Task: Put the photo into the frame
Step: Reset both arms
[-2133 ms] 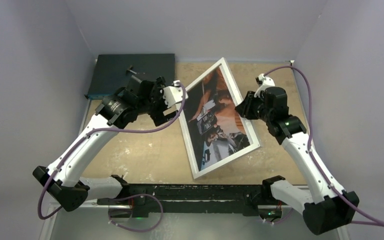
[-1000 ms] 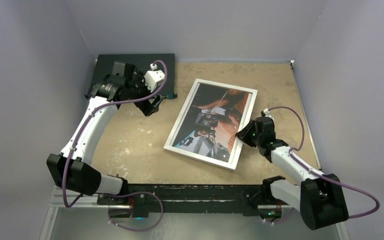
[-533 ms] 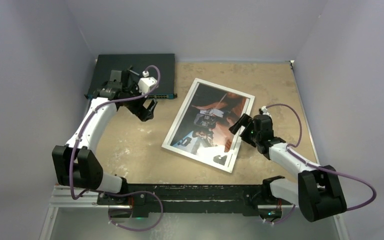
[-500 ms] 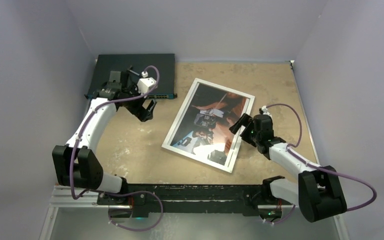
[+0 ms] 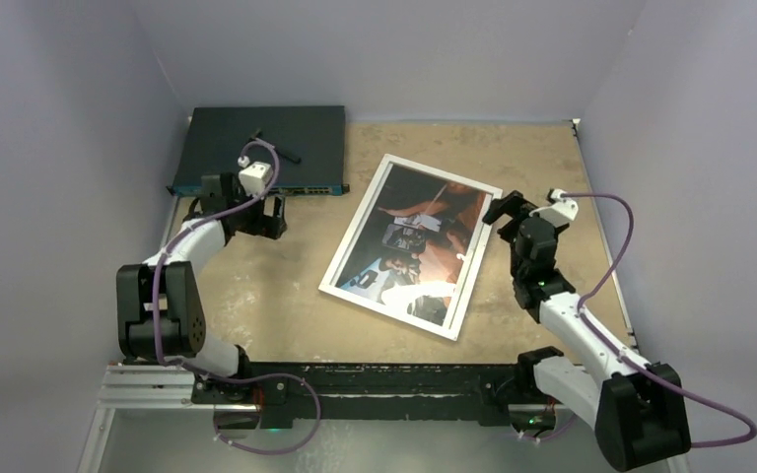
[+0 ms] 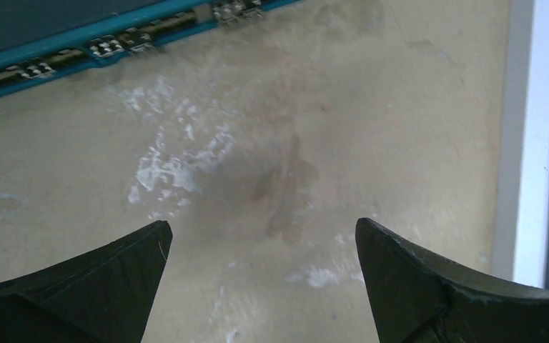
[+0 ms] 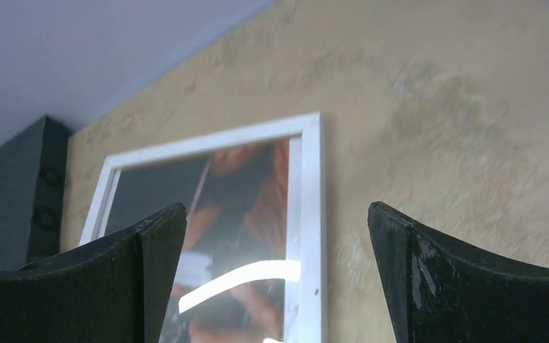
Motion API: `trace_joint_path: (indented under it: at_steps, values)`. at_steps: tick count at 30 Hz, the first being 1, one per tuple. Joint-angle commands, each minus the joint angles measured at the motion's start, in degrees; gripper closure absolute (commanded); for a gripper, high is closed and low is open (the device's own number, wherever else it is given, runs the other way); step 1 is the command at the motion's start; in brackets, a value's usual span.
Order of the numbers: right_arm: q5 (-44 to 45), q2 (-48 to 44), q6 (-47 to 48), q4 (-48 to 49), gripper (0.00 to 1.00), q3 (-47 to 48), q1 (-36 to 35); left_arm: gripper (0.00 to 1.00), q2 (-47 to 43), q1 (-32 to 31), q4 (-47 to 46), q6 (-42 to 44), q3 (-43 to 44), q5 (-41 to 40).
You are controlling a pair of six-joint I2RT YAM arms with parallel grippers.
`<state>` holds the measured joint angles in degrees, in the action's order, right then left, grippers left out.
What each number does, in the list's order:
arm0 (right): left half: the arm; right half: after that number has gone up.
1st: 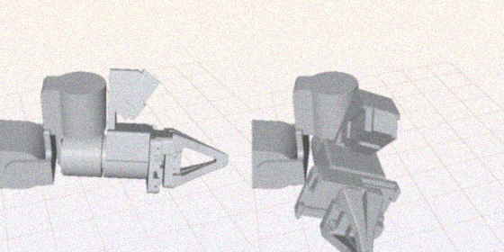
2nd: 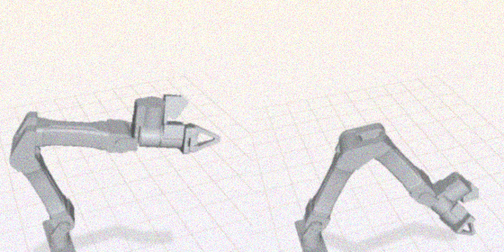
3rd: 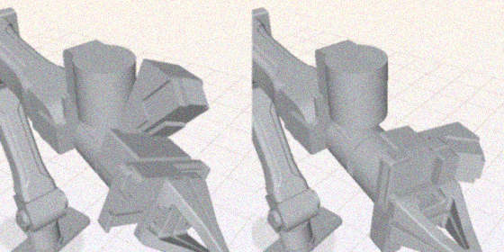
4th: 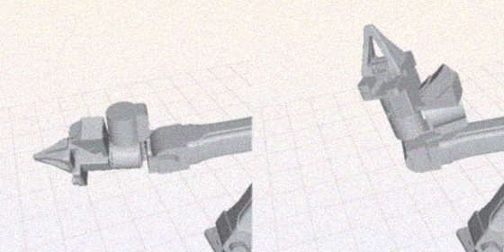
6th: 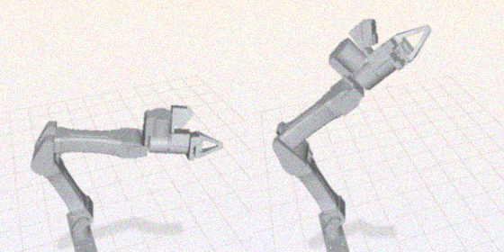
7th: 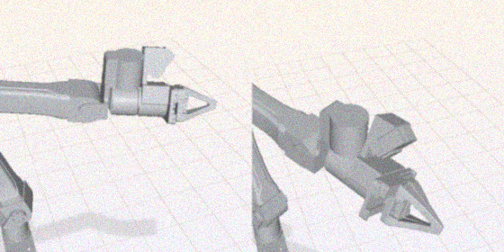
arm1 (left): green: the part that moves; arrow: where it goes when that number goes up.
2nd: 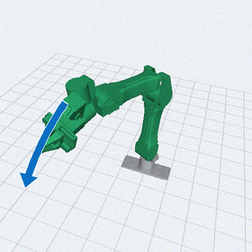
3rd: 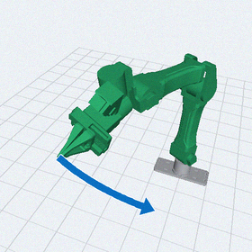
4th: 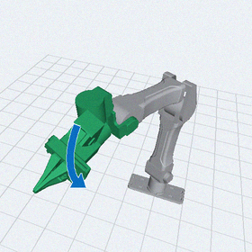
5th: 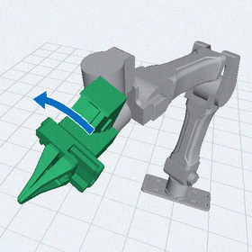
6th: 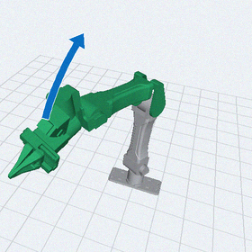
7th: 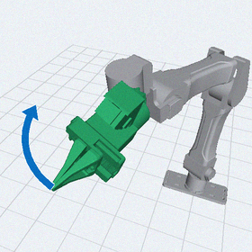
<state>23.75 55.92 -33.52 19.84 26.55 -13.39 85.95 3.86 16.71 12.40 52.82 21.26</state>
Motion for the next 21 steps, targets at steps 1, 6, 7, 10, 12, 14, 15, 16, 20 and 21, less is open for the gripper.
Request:
trace_joint_path:
  at_steps: [1, 6, 7, 10, 12, 14, 15, 16, 20, 21]
  values:
    - [13.58, 1.68, 12.41, 24.14, 0.01, -5.98, 0.01, 0.00, -0.92, 1.36, -34.09, -10.59, -9.09, -4.73]
    - [17.96, 8.87, 19.34, 39.80, 0.01, -9.27, 0.16, 0.00, 3.59, 1.33, -54.94, -14.93, -18.61, -5.18]
    - [19.02, 10.89, 19.69, 41.68, 0.01, -9.14, 0.24, 0.00, 4.96, 1.43, -56.39, -15.07, -19.02, -5.28]
    - [17.66, 16.54, 22.44, 49.35, 0.01, -10.00, 0.61, 0.00, 7.27, 1.74, -65.48, -16.17, -23.17, -7.37]
    - [16.54, 20.21, 24.24, 52.94, 0.01, -9.74, 1.08, 0.00, 7.87, 1.85, -72.26, -15.82, -27.06, -6.37]
    - [15.07, 23.94, 26.41, 56.82, 0.01, -9.67, 1.57, 0.00, 8.22, 1.86, -79.70, -15.99, -31.19, -5.40]
    - [14.15, 25.70, 27.82, 59.77, 0.01, -9.74, 2.11, 0.00, 7.47, 1.86, -79.43, -15.23, -31.85, -5.43]
    - [12.91, 26.67, 28.32, 61.51, 0.01, -9.89, 2.75, 0.00, 6.99, 1.71, -80.37, -14.98, -32.89, -5.79]
    - [4.34, 31.11, 30.97, 68.37, 0.01, -10.87, 5.11, 0.00, 6.68, 0.10, -91.66, -13.43, -40.39, -8.07]
    - [0.46, 30.99, 31.61, 67.32, 0.01, -11.08, 5.17, 0.00, 9.31, -0.50, -99.80, -13.16, -42.82, -7.71]
